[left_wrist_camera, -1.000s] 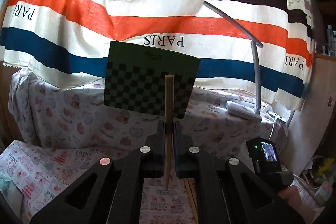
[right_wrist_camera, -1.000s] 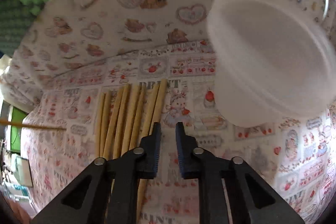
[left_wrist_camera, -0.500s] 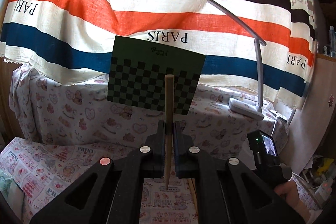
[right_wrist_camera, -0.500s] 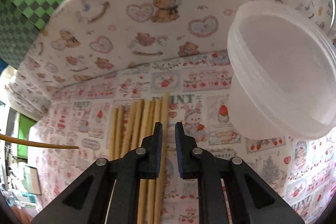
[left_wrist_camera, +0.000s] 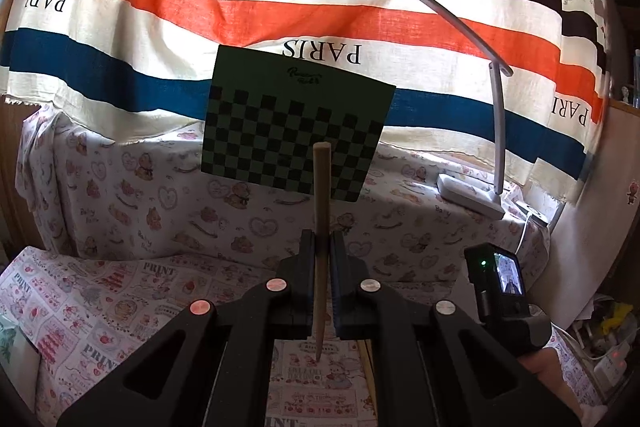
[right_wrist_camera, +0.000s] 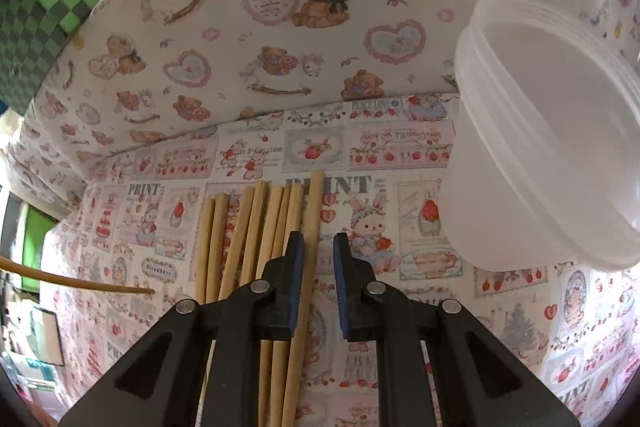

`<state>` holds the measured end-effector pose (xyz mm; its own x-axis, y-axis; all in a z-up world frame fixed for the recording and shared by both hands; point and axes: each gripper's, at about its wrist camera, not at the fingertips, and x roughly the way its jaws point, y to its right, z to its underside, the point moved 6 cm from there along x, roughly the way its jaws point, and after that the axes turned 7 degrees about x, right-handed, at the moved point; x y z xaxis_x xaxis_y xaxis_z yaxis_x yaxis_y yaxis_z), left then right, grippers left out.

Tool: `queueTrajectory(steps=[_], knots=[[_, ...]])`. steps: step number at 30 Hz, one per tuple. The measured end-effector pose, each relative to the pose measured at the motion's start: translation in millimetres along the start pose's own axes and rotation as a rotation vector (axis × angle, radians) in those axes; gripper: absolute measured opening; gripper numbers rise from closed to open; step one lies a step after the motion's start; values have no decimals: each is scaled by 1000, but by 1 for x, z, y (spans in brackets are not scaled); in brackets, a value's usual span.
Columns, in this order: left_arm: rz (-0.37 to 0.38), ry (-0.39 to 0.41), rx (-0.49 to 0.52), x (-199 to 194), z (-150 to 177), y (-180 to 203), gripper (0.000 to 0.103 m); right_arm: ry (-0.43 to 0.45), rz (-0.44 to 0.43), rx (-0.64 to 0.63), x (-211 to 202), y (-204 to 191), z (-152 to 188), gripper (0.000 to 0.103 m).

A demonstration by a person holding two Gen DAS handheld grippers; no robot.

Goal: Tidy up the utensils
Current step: 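Lift the stick upright with the left tool while the right tool reaches the stick pile, then carry sticks in both tools over the clear cup and open both tools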

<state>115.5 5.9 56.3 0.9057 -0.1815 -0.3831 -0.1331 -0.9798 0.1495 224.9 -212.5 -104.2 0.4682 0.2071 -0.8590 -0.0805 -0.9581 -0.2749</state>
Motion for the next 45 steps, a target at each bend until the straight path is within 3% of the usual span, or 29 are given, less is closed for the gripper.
queueTrajectory(steps=[6,8,13,15,18,20,25,29,34,39,42,45], knots=[[20,-8,9,-1,0,3,6,23,51,-52,5,-10,5,14],[19,-9,21,-1,0,5,6,54,67,-58,8,-12,3,9],[15,-9,33,-1,0,6,6,151,130,-100,17,-21,-2,9],[9,-8,36,-1,0,6,6,139,98,-85,16,-21,-3,8],[5,-8,34,-1,0,4,6,150,-22,-41,0,-13,-8,8],[1,-7,33,-1,0,3,6,234,-53,-62,-24,-14,-11,8],[-8,18,47,-7,-2,6,6,430,-242,-105,-109,-27,-11,8],[-5,43,65,-12,-5,11,6,648,-321,-161,-187,-31,0,8],[35,73,57,-17,-17,30,6,919,-312,-149,-255,2,8,8],[116,117,100,-18,-57,81,6,1137,-247,62,-278,63,2,8],[141,174,177,-17,-78,123,6,1192,-209,161,-292,91,5,8],[256,175,175,-10,-86,161,6,1216,-240,228,-298,111,2,8]])
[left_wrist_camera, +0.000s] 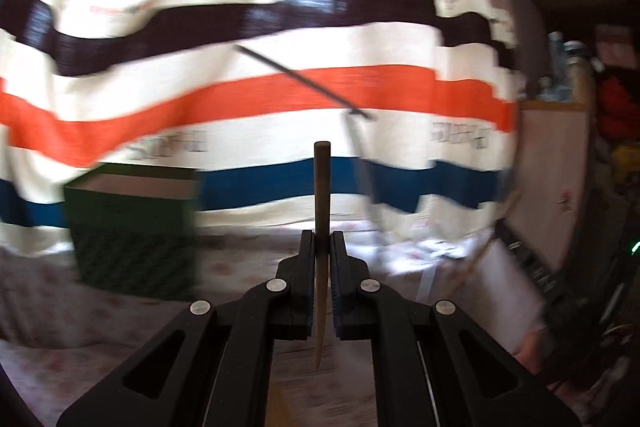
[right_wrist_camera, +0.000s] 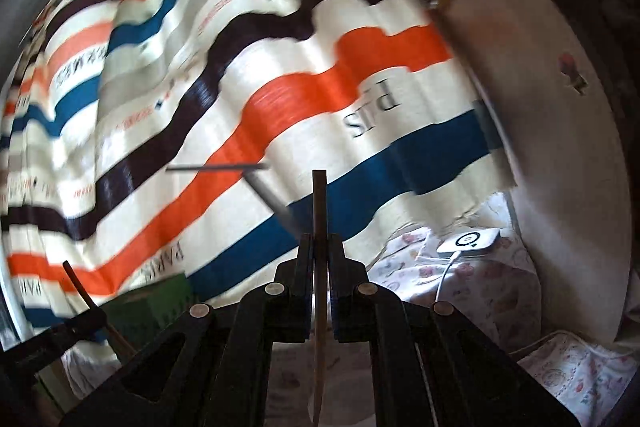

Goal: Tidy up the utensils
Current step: 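Carry sticks in both tools over the clear cup and open both tools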

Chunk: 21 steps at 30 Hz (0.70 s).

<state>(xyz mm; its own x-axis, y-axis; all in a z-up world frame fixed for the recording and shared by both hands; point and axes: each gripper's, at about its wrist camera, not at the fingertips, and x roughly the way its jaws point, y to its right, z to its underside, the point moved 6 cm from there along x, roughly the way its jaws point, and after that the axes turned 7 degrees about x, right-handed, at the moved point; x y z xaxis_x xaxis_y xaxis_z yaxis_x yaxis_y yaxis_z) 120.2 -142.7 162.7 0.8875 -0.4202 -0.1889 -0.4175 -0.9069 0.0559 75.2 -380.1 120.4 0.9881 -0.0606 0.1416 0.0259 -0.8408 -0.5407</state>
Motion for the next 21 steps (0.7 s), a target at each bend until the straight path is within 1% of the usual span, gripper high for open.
queueTrajectory(steps=[1,2,3,4,6,8,10,12,13,15,17,20,21], knots=[[24,4,-8,8,-1,10,6,16,5,2,0,6,-2,8],[22,10,-8,16,-3,18,6,32,19,0,0,9,-3,8],[4,13,-1,25,-2,26,6,41,33,-5,3,12,-3,8],[-2,12,4,32,-1,32,6,39,43,-12,6,14,-2,8],[5,-3,3,45,5,40,6,8,53,-15,14,20,4,8],[1,-31,-18,57,14,39,6,-40,72,-30,27,26,15,8],[11,-86,-68,73,27,35,6,-96,93,-35,39,32,25,8],[-3,-159,-106,89,42,29,6,-192,107,-11,54,40,37,8],[-11,-182,-122,94,49,26,6,-245,117,6,60,46,43,8],[-11,-218,-150,103,59,21,6,-309,106,20,68,52,52,8],[-16,-250,-163,110,67,17,6,-353,112,38,75,60,59,8],[17,-332,-224,125,77,13,6,-417,122,113,85,78,69,8],[25,-344,-235,128,78,12,6,-429,125,132,88,82,71,8]])
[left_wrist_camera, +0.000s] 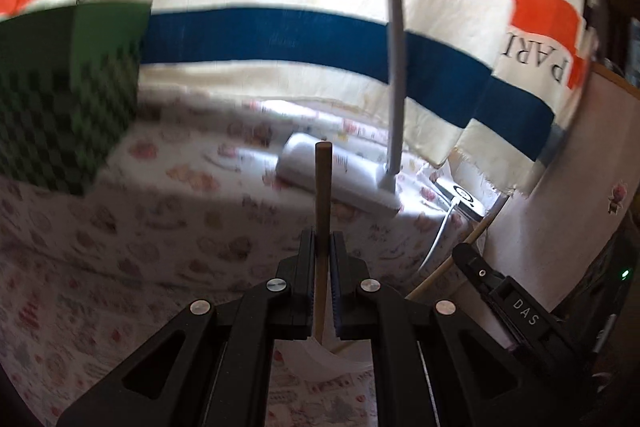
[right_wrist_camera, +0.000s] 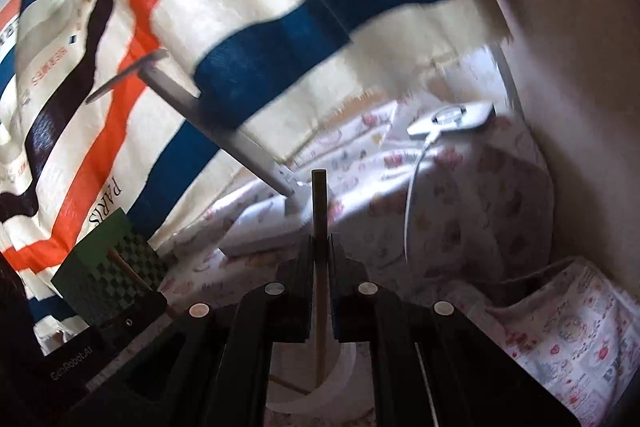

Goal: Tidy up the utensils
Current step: 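Carry sticks in both tools over the clear cup and open both tools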

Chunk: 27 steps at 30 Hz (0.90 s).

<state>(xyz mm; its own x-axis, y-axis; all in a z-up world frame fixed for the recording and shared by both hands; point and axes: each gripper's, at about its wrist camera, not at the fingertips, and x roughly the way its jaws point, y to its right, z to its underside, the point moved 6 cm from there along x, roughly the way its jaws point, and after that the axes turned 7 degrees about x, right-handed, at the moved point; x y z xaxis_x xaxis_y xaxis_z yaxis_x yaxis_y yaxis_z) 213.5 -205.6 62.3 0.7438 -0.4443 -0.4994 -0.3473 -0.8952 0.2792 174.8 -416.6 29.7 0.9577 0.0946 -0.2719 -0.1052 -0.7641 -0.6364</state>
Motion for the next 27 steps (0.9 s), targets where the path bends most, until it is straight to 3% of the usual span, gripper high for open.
queueTrajectory(steps=[5,8,9,10,12,14,15,24,27], knots=[[-2,-2,52,3,-3,6,6,-48,3,44,8,13,-3,8],[13,25,127,-5,-5,15,28,-67,14,53,8,11,-3,8],[-7,51,157,-12,-6,17,43,-76,25,34,7,8,-3,8],[-22,76,174,-18,-9,17,50,-86,27,5,5,3,-3,12],[-29,113,195,-32,-11,16,52,-80,20,-28,-2,-7,-4,31],[-71,144,208,-47,-16,11,56,-48,21,-51,-14,-18,-4,62],[-101,166,217,-56,-18,8,58,-36,13,-70,-20,-25,-3,65],[-326,285,263,-143,-8,-37,86,-80,-124,-192,-58,-85,26,66],[-365,307,251,-167,6,-55,103,-100,-133,-234,-68,-98,47,67]])
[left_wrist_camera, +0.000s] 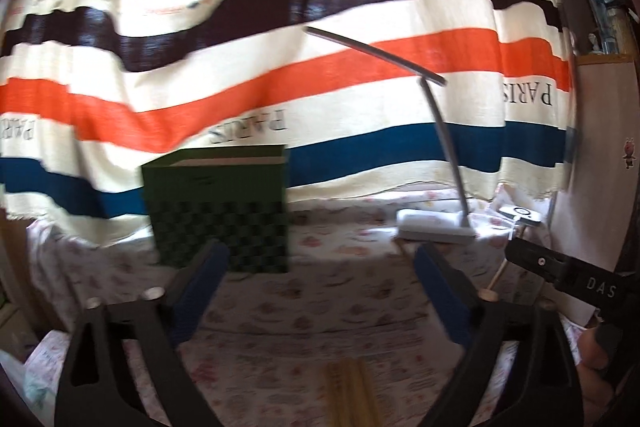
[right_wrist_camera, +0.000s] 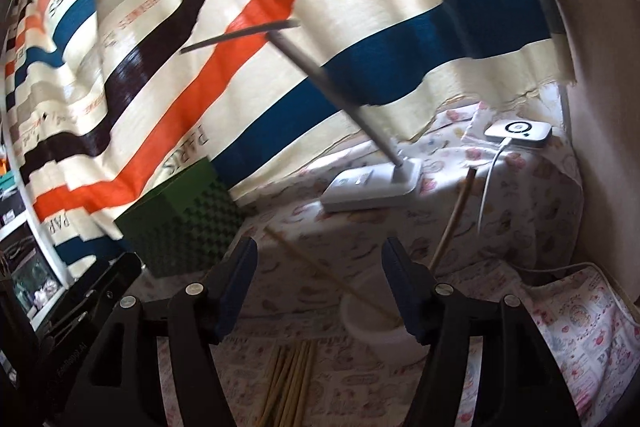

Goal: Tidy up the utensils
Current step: 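Carry sticks in both tools over the clear cup and open both tools, then move both open tools back over the bamboo stick pile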

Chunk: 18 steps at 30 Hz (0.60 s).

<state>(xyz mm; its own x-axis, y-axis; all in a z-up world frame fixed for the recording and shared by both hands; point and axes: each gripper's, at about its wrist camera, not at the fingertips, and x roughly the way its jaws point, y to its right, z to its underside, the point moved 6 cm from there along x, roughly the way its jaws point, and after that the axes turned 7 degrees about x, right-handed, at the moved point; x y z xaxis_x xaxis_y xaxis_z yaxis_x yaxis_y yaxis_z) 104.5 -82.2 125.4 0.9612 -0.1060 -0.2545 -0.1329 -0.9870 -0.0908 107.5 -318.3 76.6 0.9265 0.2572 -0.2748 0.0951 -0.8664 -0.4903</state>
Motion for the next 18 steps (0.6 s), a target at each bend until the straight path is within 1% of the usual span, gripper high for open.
queueTrajectory(steps=[2,5,9,11,12,14,15,18], knots=[[-10,5,-29,-11,11,-15,103,-5,-7,-29,-5,-9,11,67],[-22,-14,-57,-20,30,-31,103,-8,-23,-13,-12,-14,24,67],[-30,-51,-52,-22,53,-40,103,-27,-43,0,-5,-12,39,68],[-47,-66,-56,-18,64,-44,103,-48,-24,-11,7,-7,46,68],[-48,-89,-60,-13,69,-45,103,-69,-5,-14,15,-3,51,68],[-26,-113,-68,-5,75,-45,103,-108,15,-6,27,4,58,68],[-34,-118,-70,-2,80,-47,103,-122,23,-1,32,8,61,68],[-123,-138,-46,8,91,-55,103,-149,74,-6,43,19,69,68]])
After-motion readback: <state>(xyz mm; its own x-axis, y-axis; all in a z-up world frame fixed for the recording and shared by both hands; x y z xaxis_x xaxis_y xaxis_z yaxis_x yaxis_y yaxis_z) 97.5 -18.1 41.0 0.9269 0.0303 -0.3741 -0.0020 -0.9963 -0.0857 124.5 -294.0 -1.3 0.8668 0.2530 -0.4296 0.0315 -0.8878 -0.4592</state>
